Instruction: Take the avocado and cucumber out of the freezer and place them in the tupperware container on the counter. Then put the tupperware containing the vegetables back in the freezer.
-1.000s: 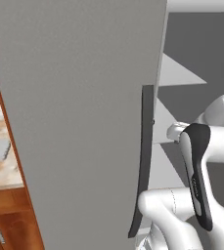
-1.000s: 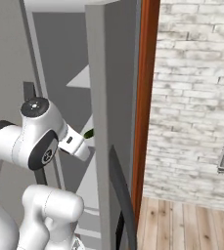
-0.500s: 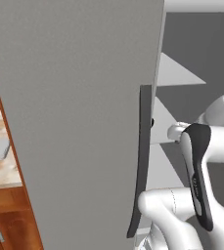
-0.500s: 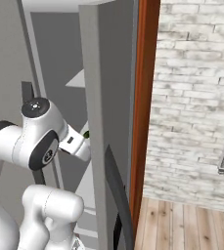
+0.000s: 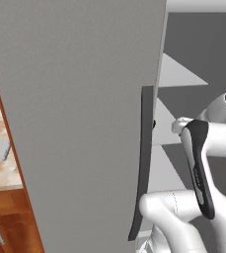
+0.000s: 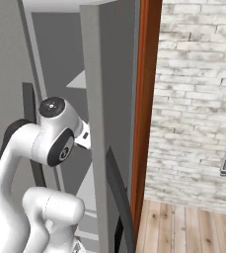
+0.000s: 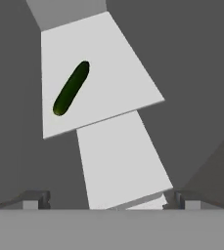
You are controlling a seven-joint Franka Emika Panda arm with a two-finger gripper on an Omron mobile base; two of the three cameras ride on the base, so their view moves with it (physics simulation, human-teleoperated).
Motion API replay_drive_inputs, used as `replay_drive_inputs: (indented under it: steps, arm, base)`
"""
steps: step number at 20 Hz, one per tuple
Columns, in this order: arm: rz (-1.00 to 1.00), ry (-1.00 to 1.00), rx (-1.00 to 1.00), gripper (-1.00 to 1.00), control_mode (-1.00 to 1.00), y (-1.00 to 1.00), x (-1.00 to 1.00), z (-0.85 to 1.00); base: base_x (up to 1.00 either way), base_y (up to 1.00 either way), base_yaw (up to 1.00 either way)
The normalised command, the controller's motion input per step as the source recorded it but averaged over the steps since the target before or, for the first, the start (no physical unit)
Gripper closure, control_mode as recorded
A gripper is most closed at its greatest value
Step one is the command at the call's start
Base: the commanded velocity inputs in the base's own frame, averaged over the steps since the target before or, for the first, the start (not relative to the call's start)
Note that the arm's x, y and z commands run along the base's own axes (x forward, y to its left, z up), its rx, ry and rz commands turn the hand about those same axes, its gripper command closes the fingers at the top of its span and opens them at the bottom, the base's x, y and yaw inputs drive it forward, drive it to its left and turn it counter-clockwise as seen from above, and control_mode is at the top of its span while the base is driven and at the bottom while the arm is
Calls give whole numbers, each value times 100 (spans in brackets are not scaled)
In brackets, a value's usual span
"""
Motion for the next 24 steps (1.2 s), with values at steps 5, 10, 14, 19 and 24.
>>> replay_drive_inputs:
  steps: [5,10,14,19,24]
  arm:
    - [0,-9,0,-100,-100,7,60,0]
    - [0,-1,0,-100,-100,19,72,-4]
    - [0,0,5,-100,-100,11,64,-10]
    - [0,0,8,-100,-100,0,54,-20]
    - [0,0,9,-100,-100,0,54,-29]
  base:
    - [0,0,0]
    - [0,0,0]
    - [0,0,0]
    - [0,0,0]
    - [0,0,0]
